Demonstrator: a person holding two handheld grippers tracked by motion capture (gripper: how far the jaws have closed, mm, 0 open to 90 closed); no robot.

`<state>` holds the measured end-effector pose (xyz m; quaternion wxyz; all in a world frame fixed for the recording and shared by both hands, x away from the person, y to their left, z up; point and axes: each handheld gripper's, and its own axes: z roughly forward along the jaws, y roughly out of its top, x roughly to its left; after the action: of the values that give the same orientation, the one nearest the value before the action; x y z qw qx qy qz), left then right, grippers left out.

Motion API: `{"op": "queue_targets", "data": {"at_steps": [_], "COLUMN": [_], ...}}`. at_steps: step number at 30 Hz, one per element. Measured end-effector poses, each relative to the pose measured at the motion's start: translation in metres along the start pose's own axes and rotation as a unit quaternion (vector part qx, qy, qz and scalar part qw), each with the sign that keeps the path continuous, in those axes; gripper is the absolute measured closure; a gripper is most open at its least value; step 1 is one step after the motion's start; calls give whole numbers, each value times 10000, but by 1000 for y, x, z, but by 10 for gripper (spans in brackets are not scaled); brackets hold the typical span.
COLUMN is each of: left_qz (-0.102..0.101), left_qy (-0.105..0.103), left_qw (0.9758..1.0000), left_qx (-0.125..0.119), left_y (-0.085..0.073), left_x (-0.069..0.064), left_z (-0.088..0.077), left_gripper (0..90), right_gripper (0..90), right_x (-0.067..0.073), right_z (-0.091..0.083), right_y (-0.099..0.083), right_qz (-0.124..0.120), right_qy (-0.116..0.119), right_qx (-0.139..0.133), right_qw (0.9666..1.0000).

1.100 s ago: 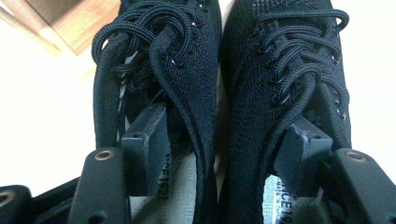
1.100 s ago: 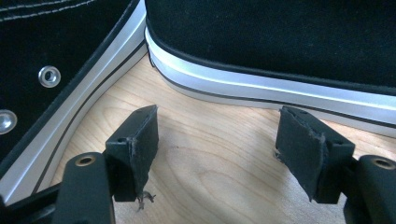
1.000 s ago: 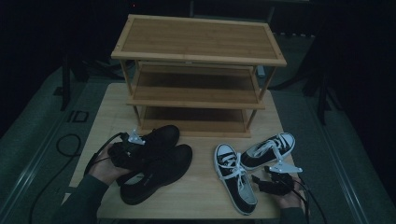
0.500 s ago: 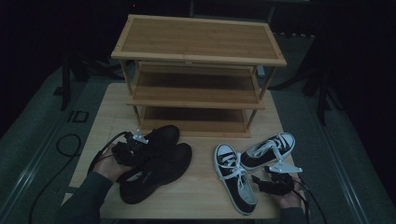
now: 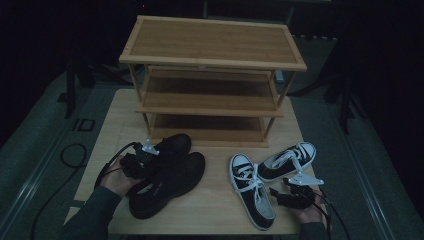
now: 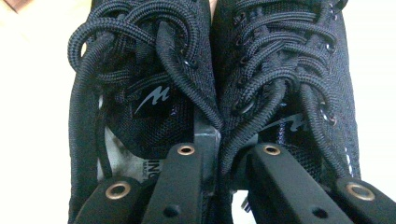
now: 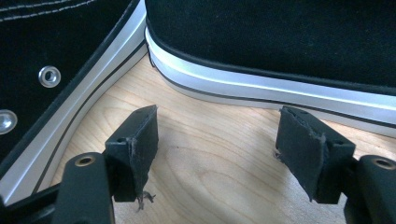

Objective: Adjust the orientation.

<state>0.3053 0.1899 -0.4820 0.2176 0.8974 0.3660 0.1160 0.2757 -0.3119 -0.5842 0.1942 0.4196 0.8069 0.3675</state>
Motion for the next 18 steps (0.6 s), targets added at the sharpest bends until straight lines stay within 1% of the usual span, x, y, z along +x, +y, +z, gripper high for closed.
{"op": "queue_targets", "data": {"at_steps": [2, 7, 18], "left_qz": [29, 34, -66], "left_qy": [24, 2, 30], "left_qw": [10000, 10000, 10000], "left_qx": [-5, 23, -34], "left_y": [1, 3, 2], "left_x": [-1, -1, 1], "left_z": [0, -2, -7], "left_gripper": [860, 860, 859], "right_gripper": [295, 295, 294], "right_x": [0, 0, 0], "right_z": [0, 0, 0], "right_y": [0, 0, 0], "right_qz": [0, -1, 7], "right_qy": [0, 0, 5], "right_qx": [0, 0, -2], "right_qw": [10000, 10000, 10000]}}
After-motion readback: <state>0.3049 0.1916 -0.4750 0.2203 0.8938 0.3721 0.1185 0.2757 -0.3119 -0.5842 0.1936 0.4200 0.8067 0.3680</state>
